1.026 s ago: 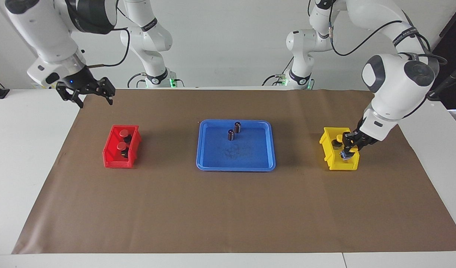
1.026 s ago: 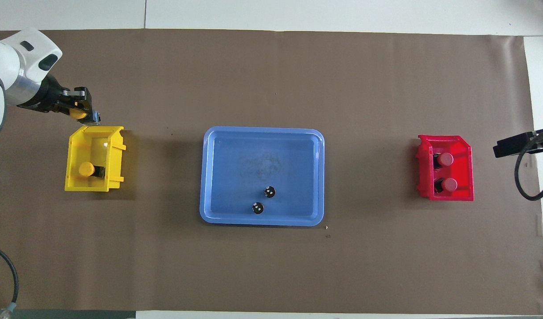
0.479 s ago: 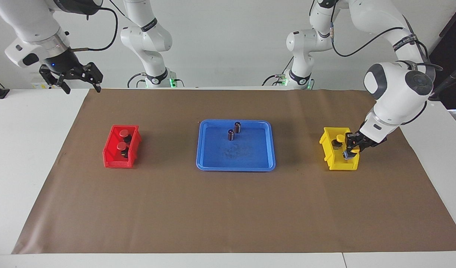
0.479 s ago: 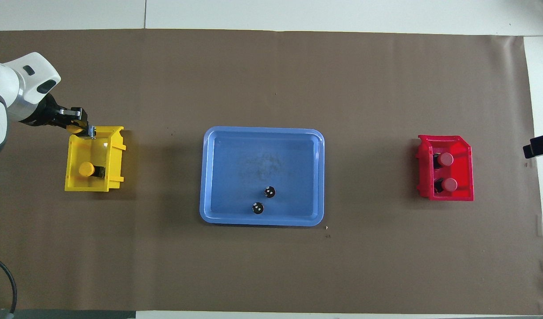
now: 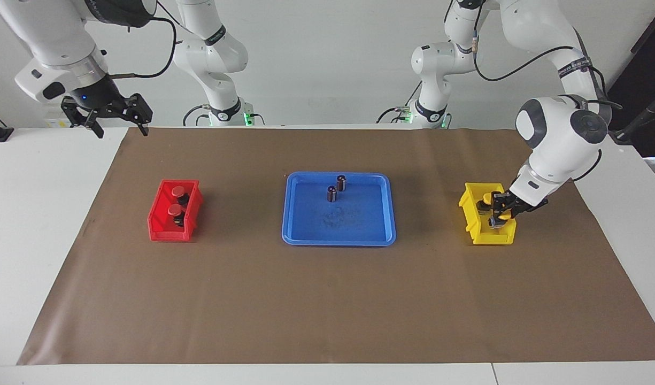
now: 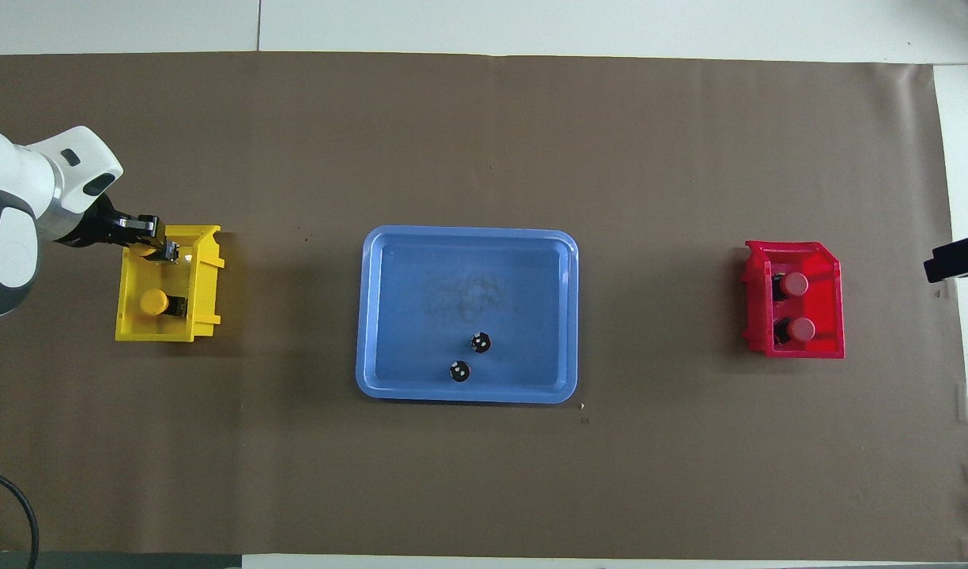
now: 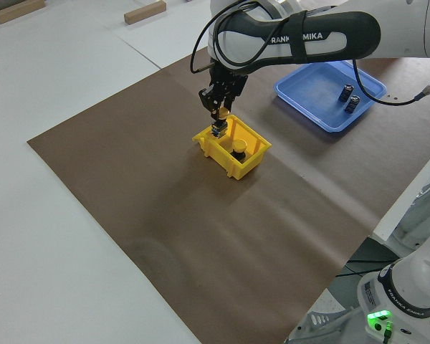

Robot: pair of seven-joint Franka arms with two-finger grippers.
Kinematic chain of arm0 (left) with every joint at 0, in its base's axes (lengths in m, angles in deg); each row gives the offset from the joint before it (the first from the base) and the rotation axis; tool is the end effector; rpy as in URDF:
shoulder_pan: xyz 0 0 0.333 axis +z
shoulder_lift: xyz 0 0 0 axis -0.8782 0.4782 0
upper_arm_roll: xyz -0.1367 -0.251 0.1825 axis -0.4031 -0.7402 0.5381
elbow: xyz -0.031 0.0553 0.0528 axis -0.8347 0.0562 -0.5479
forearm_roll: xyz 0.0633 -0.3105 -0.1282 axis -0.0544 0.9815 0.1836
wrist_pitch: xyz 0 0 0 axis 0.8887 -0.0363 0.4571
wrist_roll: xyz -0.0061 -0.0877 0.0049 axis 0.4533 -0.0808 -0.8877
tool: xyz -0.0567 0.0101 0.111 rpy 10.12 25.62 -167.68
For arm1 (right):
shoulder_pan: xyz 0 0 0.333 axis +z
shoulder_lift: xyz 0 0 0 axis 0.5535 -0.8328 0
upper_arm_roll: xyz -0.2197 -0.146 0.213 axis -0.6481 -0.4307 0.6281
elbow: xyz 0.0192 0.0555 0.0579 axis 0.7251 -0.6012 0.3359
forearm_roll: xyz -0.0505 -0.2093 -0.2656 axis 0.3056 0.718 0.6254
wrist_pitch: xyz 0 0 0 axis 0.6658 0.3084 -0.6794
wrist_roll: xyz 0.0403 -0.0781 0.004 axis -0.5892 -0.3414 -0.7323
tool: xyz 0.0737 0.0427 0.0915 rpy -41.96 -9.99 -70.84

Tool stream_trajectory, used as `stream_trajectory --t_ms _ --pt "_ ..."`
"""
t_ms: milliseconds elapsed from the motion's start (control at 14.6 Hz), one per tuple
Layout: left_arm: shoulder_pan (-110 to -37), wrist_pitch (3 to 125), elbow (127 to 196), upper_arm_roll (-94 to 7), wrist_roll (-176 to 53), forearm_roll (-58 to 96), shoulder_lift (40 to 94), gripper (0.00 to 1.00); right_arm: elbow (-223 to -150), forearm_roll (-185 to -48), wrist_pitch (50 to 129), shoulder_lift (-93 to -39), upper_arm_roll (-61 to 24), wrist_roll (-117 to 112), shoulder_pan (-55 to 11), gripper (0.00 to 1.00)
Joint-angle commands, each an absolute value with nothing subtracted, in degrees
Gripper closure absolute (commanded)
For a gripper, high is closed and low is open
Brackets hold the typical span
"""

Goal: Sort red and yellow buttons by color
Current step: 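Carry the yellow button to the yellow bin and open the left gripper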

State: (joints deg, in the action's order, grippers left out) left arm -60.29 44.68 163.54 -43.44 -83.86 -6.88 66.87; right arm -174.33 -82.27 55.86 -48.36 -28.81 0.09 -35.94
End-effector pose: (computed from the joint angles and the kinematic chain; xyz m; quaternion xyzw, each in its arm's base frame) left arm 0.5506 -0.0148 0.4315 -0.9968 0.0798 0.0091 0.0009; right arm 0.4704 -0.0556 0.6375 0.9978 0.0453 -0.0420 0.0257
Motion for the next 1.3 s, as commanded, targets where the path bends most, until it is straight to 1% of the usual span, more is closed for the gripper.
stream_trajectory --t_ms 0,274,410,479,547,615,752,821,957,1231 --pt "-59.4 49.0 167.5 -44.1 -85.6 -6.0 65.3 0.96 -176.1 -81.6 55.5 -47.1 -29.1 -0.4 -35.3 0.0" --pt "-59.8 52.6 169.1 -44.0 -85.6 -5.9 67.0 0.95 -176.9 -81.9 56.0 -46.7 -29.2 -0.4 -35.7 0.0" --pt "-59.5 53.0 169.5 -44.0 -85.6 -5.9 66.9 0.77 -176.9 -82.0 55.7 -46.7 -29.3 -0.6 -35.6 0.0" --pt "-59.4 52.9 169.5 -44.1 -85.5 -5.9 67.0 0.72 -176.9 -81.9 55.8 -46.6 -29.3 -0.5 -35.5 0.0" --pt "-59.4 53.0 169.5 -44.0 -85.5 -5.9 67.0 0.63 -176.9 -82.0 55.7 -46.6 -29.3 -0.4 -35.6 0.0" --pt "-59.4 52.8 169.3 -44.1 -85.5 -5.9 67.0 0.62 -176.9 -82.0 55.5 -46.6 -29.3 -0.1 -35.5 0.0" --pt "-59.3 52.3 169.3 -44.0 -85.5 -5.9 67.0 0.55 -176.9 -82.0 55.4 -46.6 -29.2 -0.2 -35.5 0.0" --pt "-59.3 52.0 169.1 -44.0 -85.5 -5.9 67.0 0.5 -176.9 -82.0 55.5 -46.6 -29.2 -0.3 -35.1 0.0" --pt "-59.3 52.0 168.9 -44.0 -85.5 -5.9 67.0 0.48 -176.8 -82.0 55.8 -46.6 -29.0 -0.6 -34.9 0.0" --pt "-59.2 49.6 166.0 -44.0 -85.5 -5.8 67.4 0.39 -176.8 -82.4 56.0 -46.7 -29.0 -0.6 -35.5 0.0"
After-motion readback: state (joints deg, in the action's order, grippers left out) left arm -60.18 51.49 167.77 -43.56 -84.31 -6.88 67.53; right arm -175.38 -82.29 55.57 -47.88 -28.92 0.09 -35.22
